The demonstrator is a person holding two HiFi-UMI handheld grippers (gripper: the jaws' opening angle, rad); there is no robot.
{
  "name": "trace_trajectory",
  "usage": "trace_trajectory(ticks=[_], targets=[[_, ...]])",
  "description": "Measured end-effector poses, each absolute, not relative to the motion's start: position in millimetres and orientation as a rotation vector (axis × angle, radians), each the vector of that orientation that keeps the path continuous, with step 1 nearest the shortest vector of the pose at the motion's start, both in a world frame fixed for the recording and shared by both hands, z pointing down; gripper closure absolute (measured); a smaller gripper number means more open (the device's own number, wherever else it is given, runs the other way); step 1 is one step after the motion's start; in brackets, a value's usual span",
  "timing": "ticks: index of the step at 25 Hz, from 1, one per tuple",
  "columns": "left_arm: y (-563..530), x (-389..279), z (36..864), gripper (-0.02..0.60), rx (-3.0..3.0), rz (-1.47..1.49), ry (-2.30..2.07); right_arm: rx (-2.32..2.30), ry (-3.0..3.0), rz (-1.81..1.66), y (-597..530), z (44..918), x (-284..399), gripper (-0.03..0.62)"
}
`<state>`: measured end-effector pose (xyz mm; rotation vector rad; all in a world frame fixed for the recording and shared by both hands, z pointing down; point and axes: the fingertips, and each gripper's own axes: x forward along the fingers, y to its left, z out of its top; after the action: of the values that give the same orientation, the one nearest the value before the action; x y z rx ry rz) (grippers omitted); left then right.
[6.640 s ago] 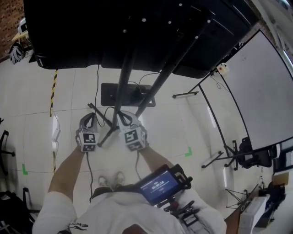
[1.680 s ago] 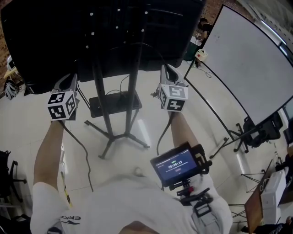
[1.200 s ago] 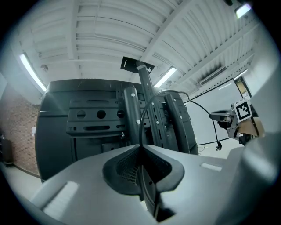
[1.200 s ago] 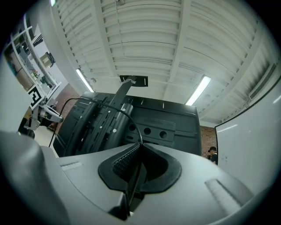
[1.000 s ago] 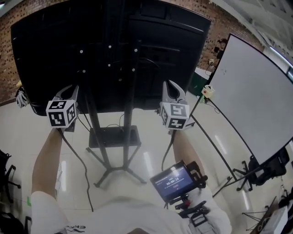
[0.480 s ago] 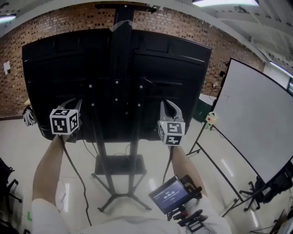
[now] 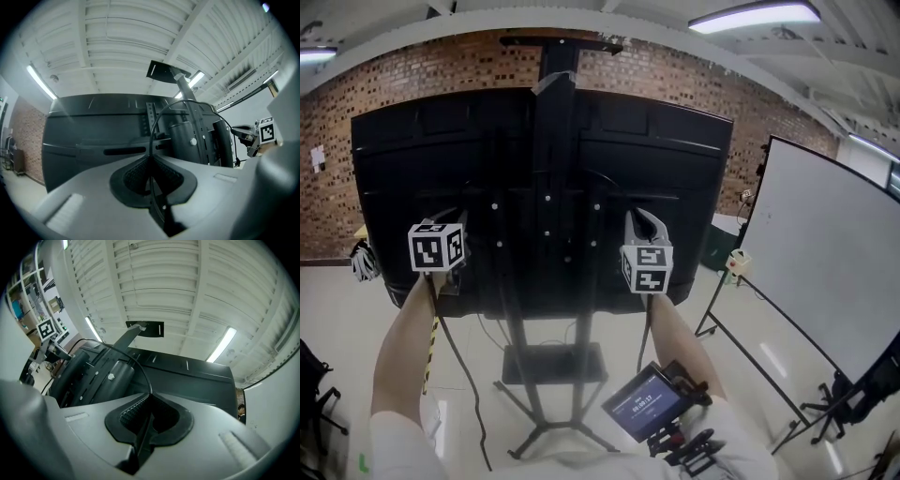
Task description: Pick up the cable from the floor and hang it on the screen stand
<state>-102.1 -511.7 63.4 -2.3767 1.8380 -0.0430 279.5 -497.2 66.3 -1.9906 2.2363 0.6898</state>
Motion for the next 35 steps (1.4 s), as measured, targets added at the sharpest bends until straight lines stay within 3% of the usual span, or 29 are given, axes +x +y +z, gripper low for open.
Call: trace_trajectory(ticks=[35], targets=[[-538.0, -99.9, 90.0, 0.566, -2.38, -0.289, 1.836, -2.171, 2.341, 0.849, -505.5, 132.9, 238.7, 0.562]])
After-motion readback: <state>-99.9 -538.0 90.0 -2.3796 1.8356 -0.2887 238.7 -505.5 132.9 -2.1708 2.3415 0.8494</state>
